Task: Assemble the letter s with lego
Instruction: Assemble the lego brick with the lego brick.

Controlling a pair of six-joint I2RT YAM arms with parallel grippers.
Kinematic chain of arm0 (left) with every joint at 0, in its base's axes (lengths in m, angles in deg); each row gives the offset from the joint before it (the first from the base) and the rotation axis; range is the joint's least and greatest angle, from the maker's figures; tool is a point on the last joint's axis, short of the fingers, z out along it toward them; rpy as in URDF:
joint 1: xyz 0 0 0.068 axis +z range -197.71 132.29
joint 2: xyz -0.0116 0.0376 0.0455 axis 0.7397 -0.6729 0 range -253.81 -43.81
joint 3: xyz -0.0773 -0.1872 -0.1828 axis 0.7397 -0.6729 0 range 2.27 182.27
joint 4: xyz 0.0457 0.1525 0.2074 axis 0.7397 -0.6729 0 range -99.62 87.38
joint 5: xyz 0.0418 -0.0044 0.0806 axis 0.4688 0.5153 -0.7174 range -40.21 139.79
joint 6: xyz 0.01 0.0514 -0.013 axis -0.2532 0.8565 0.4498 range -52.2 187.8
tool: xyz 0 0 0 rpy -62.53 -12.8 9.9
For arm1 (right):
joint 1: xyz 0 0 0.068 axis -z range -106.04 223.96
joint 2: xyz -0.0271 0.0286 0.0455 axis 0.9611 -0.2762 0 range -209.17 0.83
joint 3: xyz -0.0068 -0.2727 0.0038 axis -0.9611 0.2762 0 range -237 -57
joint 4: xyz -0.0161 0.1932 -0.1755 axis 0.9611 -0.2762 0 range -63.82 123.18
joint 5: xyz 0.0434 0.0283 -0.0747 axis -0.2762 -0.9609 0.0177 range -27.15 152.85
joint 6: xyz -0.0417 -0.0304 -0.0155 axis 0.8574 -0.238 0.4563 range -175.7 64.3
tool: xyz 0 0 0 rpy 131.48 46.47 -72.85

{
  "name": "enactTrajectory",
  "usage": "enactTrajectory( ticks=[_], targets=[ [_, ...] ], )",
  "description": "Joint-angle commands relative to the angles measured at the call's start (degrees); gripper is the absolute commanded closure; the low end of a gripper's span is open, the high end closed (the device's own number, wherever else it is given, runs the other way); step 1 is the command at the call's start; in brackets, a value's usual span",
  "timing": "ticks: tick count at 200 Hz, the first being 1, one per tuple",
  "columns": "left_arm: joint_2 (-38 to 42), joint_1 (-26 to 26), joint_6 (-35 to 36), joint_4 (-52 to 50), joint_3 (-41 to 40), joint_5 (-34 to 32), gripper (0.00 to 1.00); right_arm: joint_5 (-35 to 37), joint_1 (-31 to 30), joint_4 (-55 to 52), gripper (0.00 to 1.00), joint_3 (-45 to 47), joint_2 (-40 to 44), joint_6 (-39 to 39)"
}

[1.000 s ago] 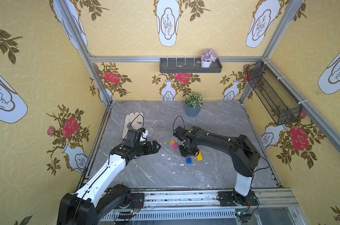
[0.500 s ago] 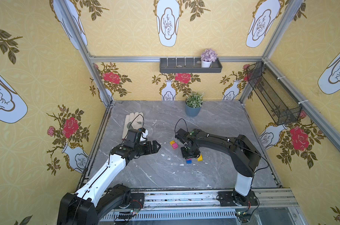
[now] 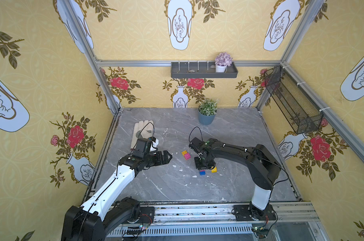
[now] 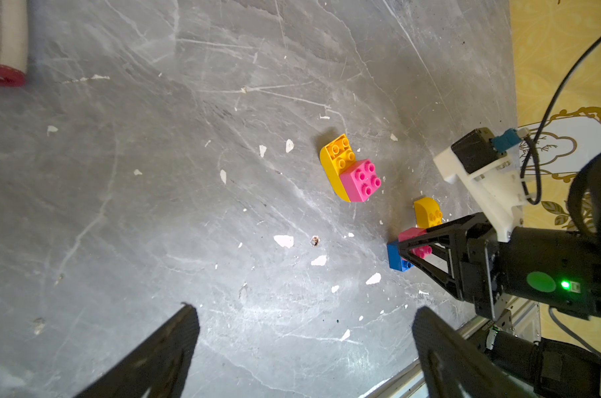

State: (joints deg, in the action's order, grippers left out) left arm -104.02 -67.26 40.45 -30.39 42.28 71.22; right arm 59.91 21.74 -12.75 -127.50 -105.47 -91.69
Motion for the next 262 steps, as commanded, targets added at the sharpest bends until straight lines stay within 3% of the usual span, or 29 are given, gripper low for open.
enactTrajectory(
  ticks=[1,56,116,176,262],
  targets=[
    [-0.22,0.04,0.77,0.10,0.30,-0.41,0.01,-0.34,-0.02,2.00,0.79,1.10,-1.61,-0.01],
    [-0.18,-0.03,0.77,-0.28,0.52,-0.46,0.01,-1.71,-0.37,5.10,0.81,3.48,-3.91,4.08],
    [-0.61,0.04,0.66,-0.63,1.04,-0.27,0.01,4.82,-4.15,4.38,0.84,3.15,-8.20,5.93],
    [-1.56,0.01,0.44,-0.62,1.65,-0.26,0.01,5.72,-5.11,8.08,0.85,5.41,-7.61,5.40],
    [-1.15,0.04,0.12,-0.07,0.70,-0.75,0.01,4.86,-4.31,9.25,0.55,7.10,-2.76,4.69]
  ],
)
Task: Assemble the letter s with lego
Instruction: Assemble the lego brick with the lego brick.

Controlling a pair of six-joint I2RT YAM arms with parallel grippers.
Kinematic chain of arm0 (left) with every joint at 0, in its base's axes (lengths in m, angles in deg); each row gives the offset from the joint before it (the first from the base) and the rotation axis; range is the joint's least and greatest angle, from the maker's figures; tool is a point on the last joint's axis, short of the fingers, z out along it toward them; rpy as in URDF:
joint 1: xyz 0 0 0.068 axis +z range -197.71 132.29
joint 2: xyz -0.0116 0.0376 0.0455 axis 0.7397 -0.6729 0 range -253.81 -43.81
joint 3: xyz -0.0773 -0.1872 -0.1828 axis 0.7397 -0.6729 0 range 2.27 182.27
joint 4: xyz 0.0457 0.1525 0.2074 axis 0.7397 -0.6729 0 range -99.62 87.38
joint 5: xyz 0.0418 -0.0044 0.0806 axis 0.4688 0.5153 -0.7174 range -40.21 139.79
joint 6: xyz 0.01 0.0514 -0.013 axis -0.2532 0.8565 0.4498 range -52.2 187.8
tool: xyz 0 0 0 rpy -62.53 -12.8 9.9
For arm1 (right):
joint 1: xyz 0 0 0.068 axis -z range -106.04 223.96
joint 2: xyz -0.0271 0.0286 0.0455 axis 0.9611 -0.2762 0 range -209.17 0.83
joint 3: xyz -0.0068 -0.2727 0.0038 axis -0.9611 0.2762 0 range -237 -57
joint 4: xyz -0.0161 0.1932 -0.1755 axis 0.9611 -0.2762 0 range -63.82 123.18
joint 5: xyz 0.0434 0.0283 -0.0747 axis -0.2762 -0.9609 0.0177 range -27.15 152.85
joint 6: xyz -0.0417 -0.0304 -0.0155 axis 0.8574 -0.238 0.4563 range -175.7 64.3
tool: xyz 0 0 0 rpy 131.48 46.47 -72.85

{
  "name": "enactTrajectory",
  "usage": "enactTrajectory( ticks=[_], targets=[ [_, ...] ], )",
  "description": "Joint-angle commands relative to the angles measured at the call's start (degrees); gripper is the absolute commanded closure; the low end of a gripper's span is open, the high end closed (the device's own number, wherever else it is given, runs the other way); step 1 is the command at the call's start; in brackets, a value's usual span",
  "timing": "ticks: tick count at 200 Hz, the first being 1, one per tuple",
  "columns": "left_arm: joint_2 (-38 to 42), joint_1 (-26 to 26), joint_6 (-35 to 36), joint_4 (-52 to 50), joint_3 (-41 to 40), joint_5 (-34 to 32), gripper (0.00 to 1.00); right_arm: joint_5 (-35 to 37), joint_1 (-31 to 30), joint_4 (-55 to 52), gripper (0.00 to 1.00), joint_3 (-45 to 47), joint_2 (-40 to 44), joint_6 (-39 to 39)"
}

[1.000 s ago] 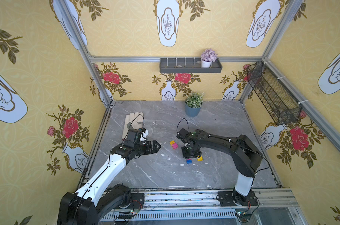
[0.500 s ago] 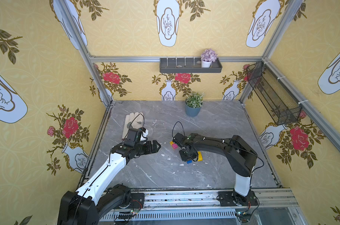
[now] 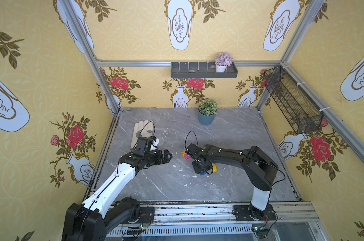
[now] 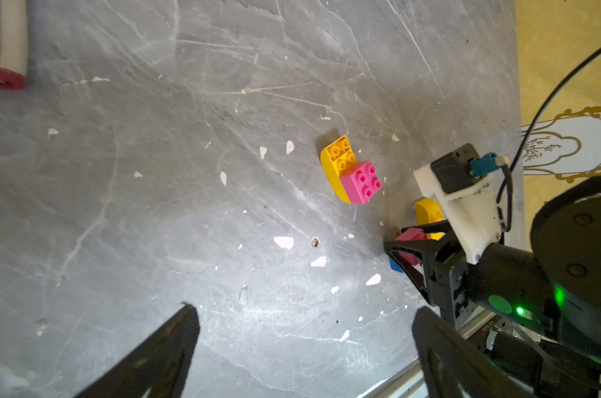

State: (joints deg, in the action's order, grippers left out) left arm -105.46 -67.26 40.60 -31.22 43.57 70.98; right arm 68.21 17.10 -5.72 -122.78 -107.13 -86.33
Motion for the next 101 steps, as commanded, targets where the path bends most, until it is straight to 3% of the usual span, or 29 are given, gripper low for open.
enactTrajectory(
  ticks=[1,49,101],
  targets=[
    [0.34,0.04,-0.04,0.79,-0.64,-0.52,0.01,-3.48,0.33,2.19,0.54,2.39,-1.06,-0.71],
    [1.47,0.04,-0.34,1.00,-1.72,-0.88,0.01,-5.68,2.60,2.03,0.48,3.54,4.14,-1.27],
    [2.74,0.04,-1.18,1.84,-3.57,-0.97,0.01,-7.09,4.14,0.76,0.49,2.30,7.77,-1.36]
  ],
)
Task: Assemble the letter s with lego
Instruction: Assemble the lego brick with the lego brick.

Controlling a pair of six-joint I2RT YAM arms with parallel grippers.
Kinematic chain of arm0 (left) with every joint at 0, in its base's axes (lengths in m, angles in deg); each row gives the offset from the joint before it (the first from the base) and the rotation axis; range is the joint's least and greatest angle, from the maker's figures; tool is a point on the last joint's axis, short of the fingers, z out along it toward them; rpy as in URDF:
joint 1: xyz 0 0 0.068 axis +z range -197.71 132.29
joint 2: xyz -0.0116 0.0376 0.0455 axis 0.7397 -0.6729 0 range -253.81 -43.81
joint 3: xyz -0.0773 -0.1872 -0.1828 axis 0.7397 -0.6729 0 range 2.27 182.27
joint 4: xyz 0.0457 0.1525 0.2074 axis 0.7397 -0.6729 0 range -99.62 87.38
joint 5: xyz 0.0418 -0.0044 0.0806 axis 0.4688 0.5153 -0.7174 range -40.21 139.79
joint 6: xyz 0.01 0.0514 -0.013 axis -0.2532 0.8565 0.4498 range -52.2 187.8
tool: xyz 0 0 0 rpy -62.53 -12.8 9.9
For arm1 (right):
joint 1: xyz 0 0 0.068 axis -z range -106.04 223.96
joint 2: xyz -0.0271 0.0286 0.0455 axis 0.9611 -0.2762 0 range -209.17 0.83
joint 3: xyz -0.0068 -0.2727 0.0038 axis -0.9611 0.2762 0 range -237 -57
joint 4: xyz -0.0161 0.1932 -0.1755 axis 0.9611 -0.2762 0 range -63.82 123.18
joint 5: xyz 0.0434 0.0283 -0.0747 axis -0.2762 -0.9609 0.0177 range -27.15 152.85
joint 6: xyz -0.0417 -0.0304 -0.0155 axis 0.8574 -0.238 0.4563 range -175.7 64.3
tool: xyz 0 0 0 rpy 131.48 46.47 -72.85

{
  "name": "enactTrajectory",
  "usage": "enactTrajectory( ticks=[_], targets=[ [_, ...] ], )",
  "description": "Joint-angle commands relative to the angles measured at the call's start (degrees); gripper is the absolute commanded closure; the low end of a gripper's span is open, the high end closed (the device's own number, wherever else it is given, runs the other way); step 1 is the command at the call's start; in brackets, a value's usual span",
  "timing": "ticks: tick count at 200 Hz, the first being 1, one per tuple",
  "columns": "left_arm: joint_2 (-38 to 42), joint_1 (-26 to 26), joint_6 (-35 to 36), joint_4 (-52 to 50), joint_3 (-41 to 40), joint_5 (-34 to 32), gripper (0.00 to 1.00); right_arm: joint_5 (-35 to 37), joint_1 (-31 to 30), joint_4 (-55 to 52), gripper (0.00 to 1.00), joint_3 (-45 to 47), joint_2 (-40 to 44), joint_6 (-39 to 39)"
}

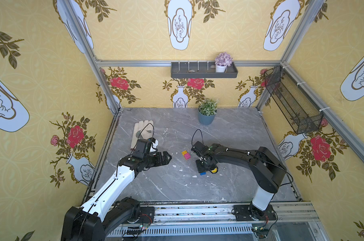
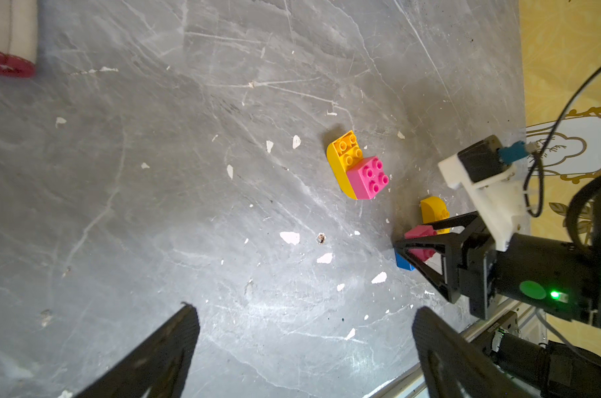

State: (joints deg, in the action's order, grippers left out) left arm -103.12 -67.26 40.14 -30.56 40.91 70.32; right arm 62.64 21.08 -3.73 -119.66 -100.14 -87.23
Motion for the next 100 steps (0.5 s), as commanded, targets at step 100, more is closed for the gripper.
enactTrajectory(
  ticks=[100],
  targets=[
    [2.17,0.02,-1.58,1.05,-1.37,-0.72,0.01,-4.10,3.14,-1.13,0.45,2.14,4.87,-1.78]
  ],
)
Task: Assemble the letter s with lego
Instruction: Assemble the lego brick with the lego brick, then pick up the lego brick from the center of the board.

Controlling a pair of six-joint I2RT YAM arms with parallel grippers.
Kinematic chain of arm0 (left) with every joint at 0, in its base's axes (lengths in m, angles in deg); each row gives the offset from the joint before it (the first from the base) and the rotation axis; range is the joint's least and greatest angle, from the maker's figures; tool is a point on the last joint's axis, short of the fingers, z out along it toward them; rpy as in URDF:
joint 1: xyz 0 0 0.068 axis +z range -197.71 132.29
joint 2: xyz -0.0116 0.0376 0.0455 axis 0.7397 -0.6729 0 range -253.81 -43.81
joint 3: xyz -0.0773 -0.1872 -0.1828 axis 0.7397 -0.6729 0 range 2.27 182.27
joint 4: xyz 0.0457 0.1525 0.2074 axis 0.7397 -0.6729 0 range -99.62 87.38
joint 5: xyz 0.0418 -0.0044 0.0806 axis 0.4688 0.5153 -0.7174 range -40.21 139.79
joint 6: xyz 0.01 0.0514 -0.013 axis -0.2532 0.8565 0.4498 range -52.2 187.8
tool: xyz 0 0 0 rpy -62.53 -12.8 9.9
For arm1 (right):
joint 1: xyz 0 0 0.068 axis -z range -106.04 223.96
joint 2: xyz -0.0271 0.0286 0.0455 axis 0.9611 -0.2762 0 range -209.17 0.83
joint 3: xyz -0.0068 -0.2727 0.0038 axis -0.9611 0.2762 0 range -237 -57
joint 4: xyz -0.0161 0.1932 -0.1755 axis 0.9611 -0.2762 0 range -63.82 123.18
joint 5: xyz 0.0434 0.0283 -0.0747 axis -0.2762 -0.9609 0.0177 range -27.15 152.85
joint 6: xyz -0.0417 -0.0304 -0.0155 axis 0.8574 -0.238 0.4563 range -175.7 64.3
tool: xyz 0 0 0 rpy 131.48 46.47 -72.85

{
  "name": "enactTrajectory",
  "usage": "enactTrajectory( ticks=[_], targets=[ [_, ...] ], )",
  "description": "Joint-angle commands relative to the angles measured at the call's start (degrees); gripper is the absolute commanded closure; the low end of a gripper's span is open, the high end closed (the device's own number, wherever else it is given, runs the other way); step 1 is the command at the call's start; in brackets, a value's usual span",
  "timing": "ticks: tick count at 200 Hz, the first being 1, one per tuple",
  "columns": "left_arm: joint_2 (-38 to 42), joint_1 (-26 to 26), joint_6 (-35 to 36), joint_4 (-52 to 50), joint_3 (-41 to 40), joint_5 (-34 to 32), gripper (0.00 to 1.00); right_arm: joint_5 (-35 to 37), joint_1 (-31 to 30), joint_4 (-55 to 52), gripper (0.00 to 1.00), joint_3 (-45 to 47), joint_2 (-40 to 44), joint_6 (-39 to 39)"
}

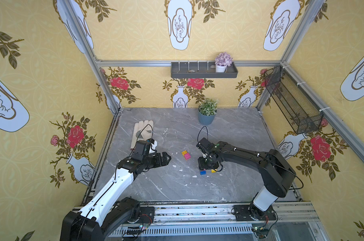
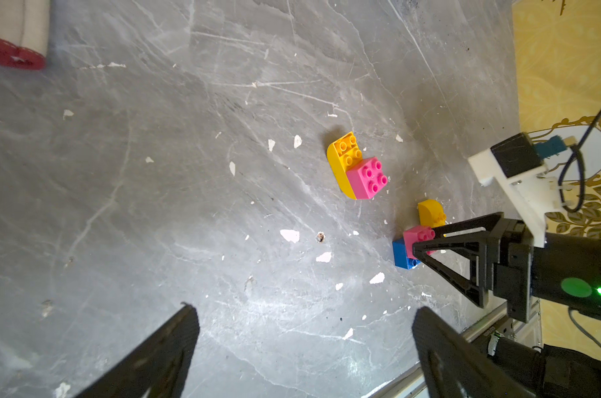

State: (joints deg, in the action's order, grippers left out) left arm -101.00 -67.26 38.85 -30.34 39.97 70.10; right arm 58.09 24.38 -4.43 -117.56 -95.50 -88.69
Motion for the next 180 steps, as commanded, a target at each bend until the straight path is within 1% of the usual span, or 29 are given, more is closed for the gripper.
enactTrajectory(
  ticks=[1,30,39,59,82,98,129,180],
  targets=[
    [0.10,0.02,-0.30,0.90,-0.43,-0.52,0.01,0.49,-0.16,-0.44,0.45,0.02,0.21,-0.36],
    [0.08,0.04,-0.52,0.92,-0.53,-0.55,0.01,0.70,-0.34,0.31,0.54,-0.05,0.44,-0.36],
    [0.06,-0.03,-0.53,0.92,-0.60,-0.54,0.01,0.82,-0.52,0.34,0.59,-0.14,0.44,-0.32],
    [0.06,0.03,-0.56,0.96,-0.60,-0.80,0.01,1.18,-0.64,0.60,0.68,0.11,0.56,-0.43],
    [-0.20,0.04,-0.56,1.08,-0.59,-0.73,0.01,1.40,-0.69,0.69,0.72,0.32,0.38,-0.58],
    [-0.64,0.04,-0.55,1.33,-0.61,-0.67,0.01,1.78,-0.70,0.71,0.77,0.63,0.27,-0.75],
    [-1.41,0.04,-0.37,1.71,-0.71,-0.28,0.01,2.74,-1.50,1.55,0.80,1.50,0.22,-1.11],
    [-1.52,0.04,-0.34,1.79,-0.69,-0.19,0.01,7.97,-7.18,2.64,0.83,2.34,-3.28,-2.62]
  ],
)
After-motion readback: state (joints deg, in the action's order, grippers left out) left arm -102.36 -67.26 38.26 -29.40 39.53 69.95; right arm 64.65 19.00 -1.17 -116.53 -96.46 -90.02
